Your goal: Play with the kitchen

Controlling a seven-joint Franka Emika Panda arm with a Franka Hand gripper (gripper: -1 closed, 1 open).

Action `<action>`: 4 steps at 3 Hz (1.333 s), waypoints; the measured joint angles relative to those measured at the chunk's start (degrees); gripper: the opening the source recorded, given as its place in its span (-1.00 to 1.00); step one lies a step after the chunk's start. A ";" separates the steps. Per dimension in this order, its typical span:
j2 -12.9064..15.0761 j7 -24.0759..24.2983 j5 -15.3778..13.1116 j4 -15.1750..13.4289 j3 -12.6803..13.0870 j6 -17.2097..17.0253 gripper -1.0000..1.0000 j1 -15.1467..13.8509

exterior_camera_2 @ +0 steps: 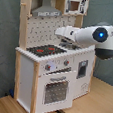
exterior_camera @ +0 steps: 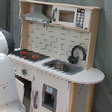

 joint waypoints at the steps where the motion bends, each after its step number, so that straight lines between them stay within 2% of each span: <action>1: 0.85 -4.85 4.37 -0.01 -0.25 1.90 1.00 -0.29; 3: 5.21 -14.07 11.78 -0.36 -0.91 1.90 1.00 -0.40; 4: 8.00 -17.99 15.17 -0.96 -0.87 0.64 1.00 -0.38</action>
